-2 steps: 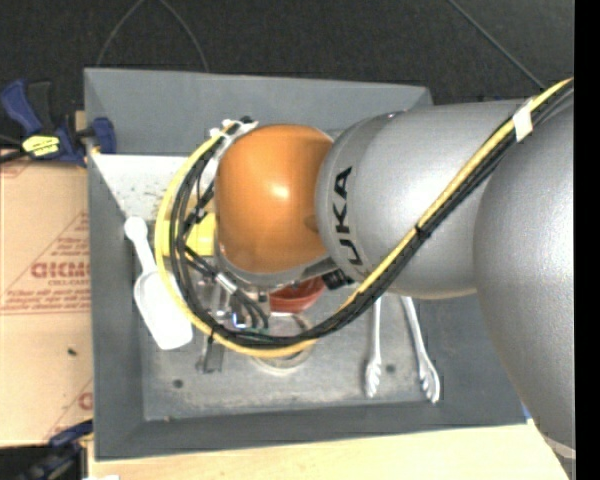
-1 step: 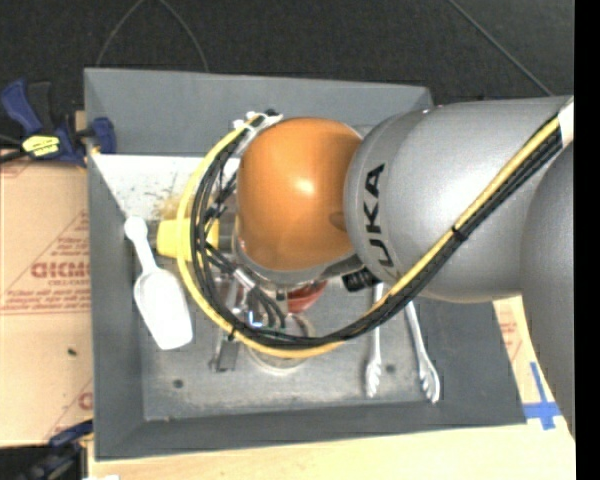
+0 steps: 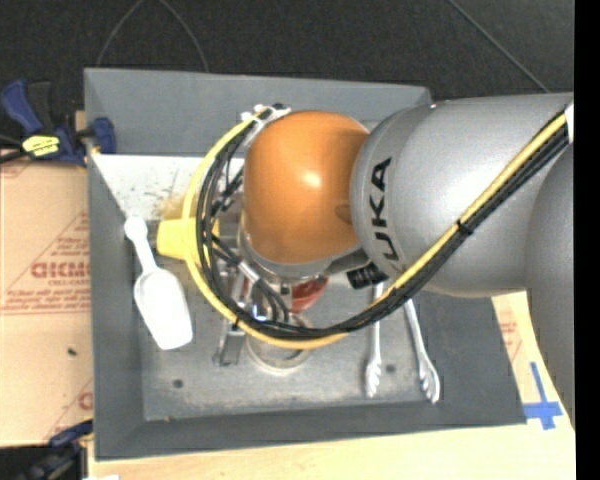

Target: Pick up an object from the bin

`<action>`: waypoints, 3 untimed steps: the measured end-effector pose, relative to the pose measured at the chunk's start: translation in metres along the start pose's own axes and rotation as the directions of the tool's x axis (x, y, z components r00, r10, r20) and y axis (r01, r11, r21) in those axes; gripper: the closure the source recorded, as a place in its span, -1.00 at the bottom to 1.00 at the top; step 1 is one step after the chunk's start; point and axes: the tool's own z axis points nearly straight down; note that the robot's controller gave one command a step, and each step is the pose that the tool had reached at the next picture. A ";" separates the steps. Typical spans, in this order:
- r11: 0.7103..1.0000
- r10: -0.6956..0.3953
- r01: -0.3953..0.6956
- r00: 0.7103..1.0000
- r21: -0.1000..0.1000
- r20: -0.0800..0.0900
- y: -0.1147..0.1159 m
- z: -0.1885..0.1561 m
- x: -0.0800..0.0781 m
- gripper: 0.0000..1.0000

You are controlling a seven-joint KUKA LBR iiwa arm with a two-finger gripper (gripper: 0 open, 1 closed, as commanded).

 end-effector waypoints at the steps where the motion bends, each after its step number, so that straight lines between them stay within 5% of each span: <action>1: 0.999 0.045 -0.045 0.999 -0.001 0.005 0.015 0.005 -0.032 -1.00; 2: 0.993 -0.120 0.120 0.993 0.002 0.002 -0.016 0.014 -0.024 -1.00; 3: 0.996 -0.093 0.093 0.996 0.001 0.002 -0.012 0.013 -0.024 -1.00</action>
Offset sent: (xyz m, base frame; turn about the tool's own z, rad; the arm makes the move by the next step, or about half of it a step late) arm 0.0212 -0.0160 -0.0139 -0.1204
